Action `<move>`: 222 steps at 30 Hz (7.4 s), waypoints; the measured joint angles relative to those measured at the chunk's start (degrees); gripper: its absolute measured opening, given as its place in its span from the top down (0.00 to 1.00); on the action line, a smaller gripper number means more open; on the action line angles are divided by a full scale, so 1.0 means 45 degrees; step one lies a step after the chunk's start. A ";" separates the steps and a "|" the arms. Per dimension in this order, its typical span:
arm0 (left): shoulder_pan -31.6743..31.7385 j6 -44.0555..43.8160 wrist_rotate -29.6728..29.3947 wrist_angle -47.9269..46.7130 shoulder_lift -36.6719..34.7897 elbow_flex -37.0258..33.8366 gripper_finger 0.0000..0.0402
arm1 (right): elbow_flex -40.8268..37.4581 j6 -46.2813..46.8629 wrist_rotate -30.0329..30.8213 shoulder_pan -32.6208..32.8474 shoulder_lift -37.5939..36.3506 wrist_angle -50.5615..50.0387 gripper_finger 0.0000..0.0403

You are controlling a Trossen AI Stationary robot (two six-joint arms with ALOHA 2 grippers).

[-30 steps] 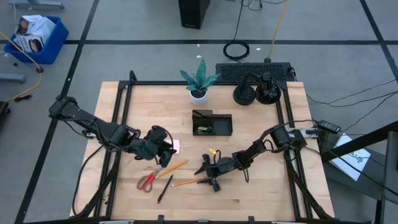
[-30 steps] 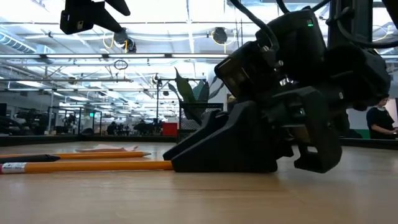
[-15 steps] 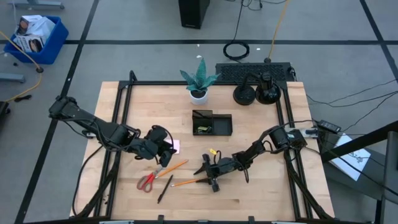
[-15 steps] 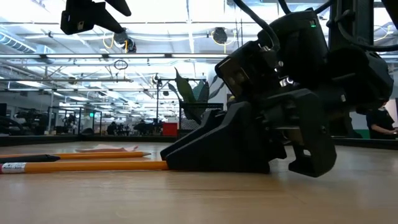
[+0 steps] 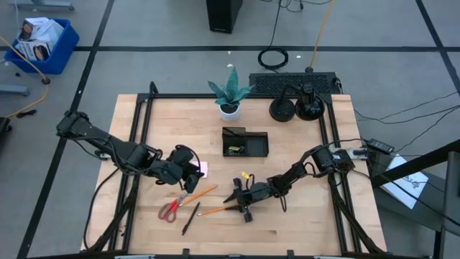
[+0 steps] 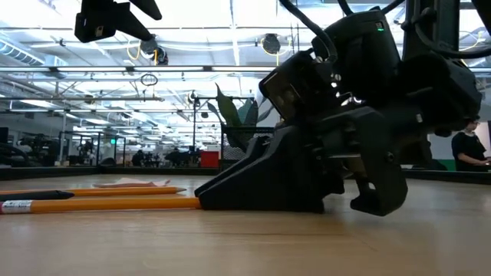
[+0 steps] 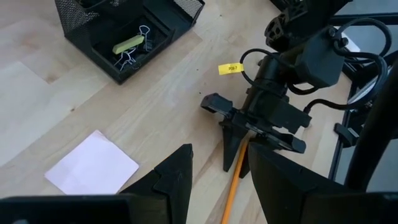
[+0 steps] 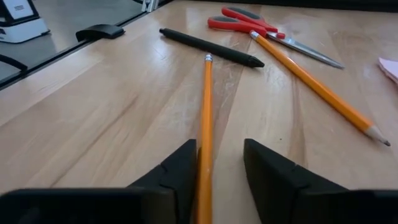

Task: Pick and place office supplies into organizer
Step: Put the orange pencil into the black desk organizer

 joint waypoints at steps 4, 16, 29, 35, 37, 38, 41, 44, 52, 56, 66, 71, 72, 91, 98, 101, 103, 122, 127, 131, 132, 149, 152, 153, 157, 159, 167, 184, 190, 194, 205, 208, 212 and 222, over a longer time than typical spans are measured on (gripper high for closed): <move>0.0000 0.0068 -0.0008 -0.0003 0.0000 0.0000 0.60 | -0.0010 0.0243 0.0005 -0.0005 0.0000 -0.0205 0.82; 0.0000 0.0163 -0.0012 -0.0106 0.0000 0.0000 0.60 | -0.0010 0.0925 0.0316 0.0000 0.0017 -0.0134 0.96; 0.0002 0.0156 -0.0005 -0.0168 0.0000 0.0000 0.60 | -0.0058 0.0949 0.1320 -0.0005 -0.0811 0.0040 0.96; 0.0255 0.0156 -0.0010 -0.0110 0.0000 0.0000 0.60 | -0.0053 0.0947 0.1411 -0.0002 -0.1472 -0.0002 0.96; 0.0315 0.0467 -0.0012 -0.0021 -0.0001 0.0000 0.60 | -0.0053 0.0937 0.1638 0.0000 -0.1637 -0.0076 0.96; 0.0364 0.0649 -0.0017 0.0008 -0.0005 0.0000 0.60 | -0.0053 0.0930 0.1654 0.0000 -0.1731 -0.0071 0.96; 0.0551 0.0747 0.0087 0.0219 -0.0005 0.0000 0.60 | -0.0053 0.0954 0.1694 -0.0005 -0.2119 -0.0355 0.96; 0.0679 0.0615 0.0019 0.0604 -0.0226 0.0000 0.60 | -0.0053 0.0920 0.2013 0.0000 -0.2578 -0.0943 0.96; 0.0783 0.1537 -0.1710 0.1010 -0.1587 0.0000 0.60 | -0.0542 0.0891 0.2452 -0.0222 -0.4497 -0.2953 0.96; 0.0777 0.1861 -0.2537 0.0866 -0.2122 0.0000 0.60 | -0.1080 0.0880 0.3305 -0.0456 -0.5972 -0.3815 0.96; 0.0772 0.1877 -0.2804 0.0925 -0.2348 0.0010 0.60 | -0.1297 0.0175 0.4070 -0.1622 -1.0056 -0.8928 0.96; 0.0772 0.1895 -0.2800 0.0924 -0.2336 0.0010 0.60 | -0.1297 0.0055 0.4068 -0.2454 -1.1533 -1.0565 0.96; 0.0772 0.1900 -0.2800 0.0920 -0.2336 0.0010 0.60 | -0.1297 -0.0026 0.4062 -0.2610 -1.1785 -1.0774 0.96; 0.0772 0.2113 -0.2718 0.0802 -0.2336 0.0010 0.60 | -0.1274 0.0706 0.2969 -0.4598 -1.3270 -1.2534 0.96; 0.0772 0.2123 -0.2708 0.0734 -0.2336 0.0010 0.60 | 0.0156 0.1288 0.2644 -0.5055 -1.3265 -1.4107 0.96; 0.0772 0.2128 -0.2708 0.0731 -0.2336 0.0010 0.60 | 0.0929 0.1491 0.2648 -0.5333 -1.3260 -1.5292 0.96; 0.0772 0.2122 -0.2703 0.0679 -0.2336 0.0010 0.60 | 0.1419 0.1736 0.2652 -0.5555 -1.3265 -1.6153 0.96; 0.0772 0.2191 -0.2698 0.0502 -0.2336 0.0010 0.60 | 0.4399 0.2855 -0.0061 -0.6672 -1.1259 -1.9700 0.96; 0.0772 0.2191 -0.2698 0.0498 -0.2336 0.0010 0.60 | 0.6271 0.2313 -0.0063 -0.6767 -1.0366 -2.1472 0.96; 0.0772 0.2191 -0.2698 0.0498 -0.2336 0.0010 0.60 | 0.7314 0.1961 -0.0178 -0.7033 -0.9863 -2.2468 0.96; 0.0772 0.2191 -0.2698 0.0494 -0.2336 0.0010 0.60 | 0.7555 0.1904 -0.0361 -0.7146 -0.9758 -2.2793 0.96; 0.0715 0.2286 -0.2623 0.0245 -0.2331 0.0009 0.60 | 1.0175 0.0395 -0.1394 -0.8279 -0.7966 -2.6379 0.96; 0.0604 0.2196 -0.2565 0.0126 -0.2331 0.0005 0.60 | 1.0340 -0.0066 -0.1389 -0.8267 -0.7459 -2.6949 0.96; 0.0551 0.2196 -0.2565 0.0131 -0.2331 0.0005 0.60 | 1.0350 -0.0165 -0.1394 -0.8272 -0.7318 -2.7093 0.96; 0.0466 0.2201 -0.2572 0.0109 -0.2331 0.0005 0.60 | 1.0707 -0.0751 -0.1393 -0.8272 -0.6906 -2.7577 0.96; 0.0461 0.2200 -0.2602 0.0088 -0.2331 0.0005 0.60 | 1.0956 -0.0899 -0.1376 -0.8272 -0.6762 -2.7893 0.96; 0.0466 0.2196 -0.2686 -0.0114 -0.2331 0.0005 0.60 | 1.1364 -0.1153 -0.1355 -0.8272 -0.6708 -2.7943 0.96; 0.0471 0.2249 -0.2698 -0.0207 -0.2331 0.0005 0.60 | 1.1691 -0.1791 -0.1354 -0.8276 -0.6708 -2.8489 0.96; 0.0471 0.2319 -0.2743 -0.0207 -0.2331 0.0005 0.60 | 1.1691 -0.1781 -0.1350 -0.8276 -0.6708 -2.8478 0.96; 0.0471 0.2606 -0.2821 -0.0207 -0.2331 0.0005 0.60 | 1.1690 -0.1780 -0.1345 -0.8262 -0.6708 -2.8389 0.96; 0.0486 0.2871 -0.2825 -0.0219 -0.2331 0.0005 0.60 | 1.1686 -0.1776 -0.1345 -0.8262 -0.6708 -2.8563 0.96; 0.0486 0.2866 -0.2903 -0.0219 -0.2331 0.0005 0.60 | 1.1686 -0.1771 -0.1345 -0.8262 -0.6708 -2.8400 0.96; 0.0486 0.2881 -0.2995 -0.0221 -0.2331 0.0005 0.60 | 1.1686 -0.1766 -0.1345 -0.8262 -0.6708 -2.8235 0.96; 0.1971 0.1563 -0.2011 -0.0290 -0.1542 -0.0015 0.59 | 1.1686 -0.0485 -0.1353 -0.8144 -0.6708 -2.8076 0.96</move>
